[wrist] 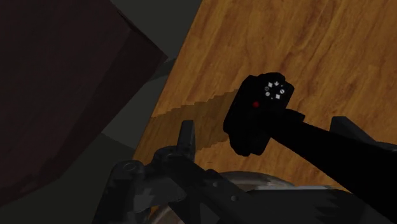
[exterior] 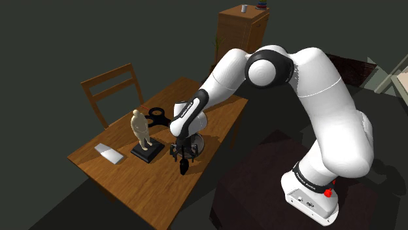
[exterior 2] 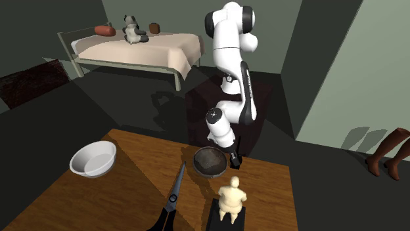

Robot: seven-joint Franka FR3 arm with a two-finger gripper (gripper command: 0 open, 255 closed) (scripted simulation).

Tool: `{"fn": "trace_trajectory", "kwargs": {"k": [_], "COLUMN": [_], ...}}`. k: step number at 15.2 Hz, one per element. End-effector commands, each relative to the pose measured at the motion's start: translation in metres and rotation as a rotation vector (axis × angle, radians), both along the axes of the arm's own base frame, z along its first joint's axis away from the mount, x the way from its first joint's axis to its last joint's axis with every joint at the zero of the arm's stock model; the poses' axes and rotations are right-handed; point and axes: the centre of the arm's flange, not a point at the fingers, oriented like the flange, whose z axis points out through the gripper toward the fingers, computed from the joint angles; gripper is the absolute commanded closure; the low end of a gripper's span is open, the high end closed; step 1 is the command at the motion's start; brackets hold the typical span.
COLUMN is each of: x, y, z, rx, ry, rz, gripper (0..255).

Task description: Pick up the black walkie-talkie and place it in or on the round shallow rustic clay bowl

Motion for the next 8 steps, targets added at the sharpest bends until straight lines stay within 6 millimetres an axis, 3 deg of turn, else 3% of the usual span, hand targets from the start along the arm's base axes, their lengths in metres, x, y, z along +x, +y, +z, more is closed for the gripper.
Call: {"fn": "trace_trajectory", "kwargs": {"k": [1,8], "x": [-0.0037,-0.0047], "y": [0.0033,0.004], "z": [-0.0102,-0.013], "rx": [0.0,0.0], "ry": [0.0,0.0], "rz": [0.0,0.0], "gripper": [0,0]}}
